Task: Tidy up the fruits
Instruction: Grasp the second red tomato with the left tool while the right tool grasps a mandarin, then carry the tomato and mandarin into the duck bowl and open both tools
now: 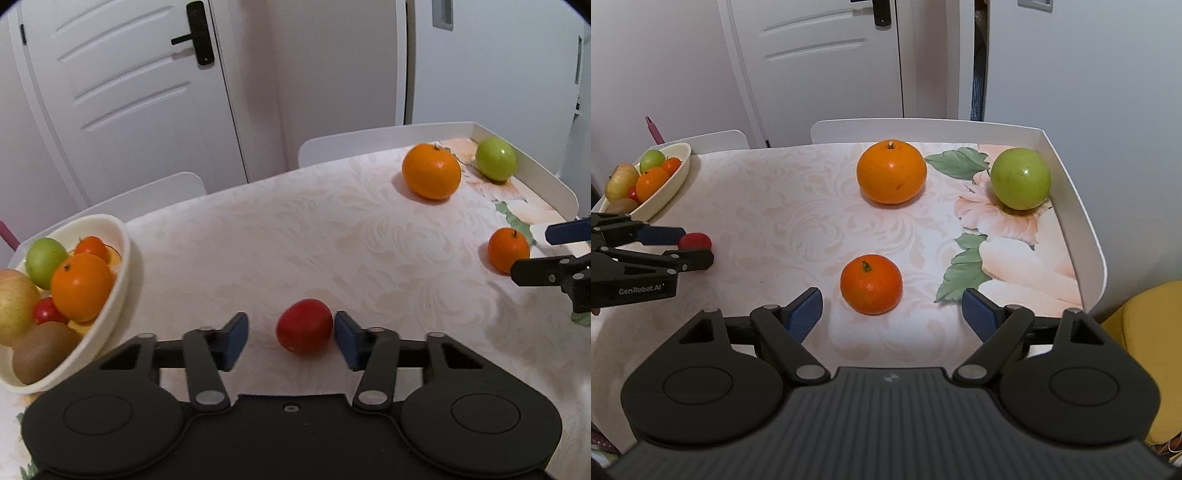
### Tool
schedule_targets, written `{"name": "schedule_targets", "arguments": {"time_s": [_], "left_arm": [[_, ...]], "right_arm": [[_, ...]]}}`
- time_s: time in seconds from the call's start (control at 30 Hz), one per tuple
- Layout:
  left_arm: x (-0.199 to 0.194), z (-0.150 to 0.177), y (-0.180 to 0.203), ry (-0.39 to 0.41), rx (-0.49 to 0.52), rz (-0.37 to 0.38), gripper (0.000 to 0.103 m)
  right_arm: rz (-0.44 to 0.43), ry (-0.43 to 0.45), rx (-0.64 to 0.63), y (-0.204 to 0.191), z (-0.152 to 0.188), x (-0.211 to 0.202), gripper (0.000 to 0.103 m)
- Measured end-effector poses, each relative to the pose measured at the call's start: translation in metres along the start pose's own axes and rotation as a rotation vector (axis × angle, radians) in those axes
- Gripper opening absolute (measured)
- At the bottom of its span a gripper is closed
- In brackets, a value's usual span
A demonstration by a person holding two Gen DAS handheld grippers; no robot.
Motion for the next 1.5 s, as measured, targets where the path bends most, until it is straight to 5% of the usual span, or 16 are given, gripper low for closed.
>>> {"name": "schedule_targets", "arguments": {"time_s": [0.13,0.27,0.6,0.73,1.5], "left_arm": [[0.000,0.001,0.003,0.005,0.006,0.032,0.036],[0.000,0.001,0.005,0.005,0.026,0.026,0.036],[-0.004,0.003,0.007,0.007,0.027,0.012,0.035],[-0.006,0.003,0.005,0.011,0.028,0.011,0.035],[-0.071,-0.018,-0.054,0.093,-0.070,-0.056,0.035]], "right_arm": [[-0.006,0.007,-0.004,-0.001,0.001,0.004,0.094],[-0.013,0.000,-0.013,-0.004,0.001,0.009,0.076],[-0.015,0.003,-0.021,-0.007,-0.003,0.016,0.068],[-0.021,0.004,-0.022,-0.009,-0.005,0.018,0.053],[-0.066,0.090,-0.045,-0.082,-0.055,-0.006,0.053]]}}
Point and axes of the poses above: each gripper's, at about its wrist camera, not at the fingertips, and x roughly the way its jaws point, y to its right, z to its underside, the point moved 2 cm from there along x, roughly the way its jaws point, and after that the axes turned 10 degrees about y, right-handed, at the moved point
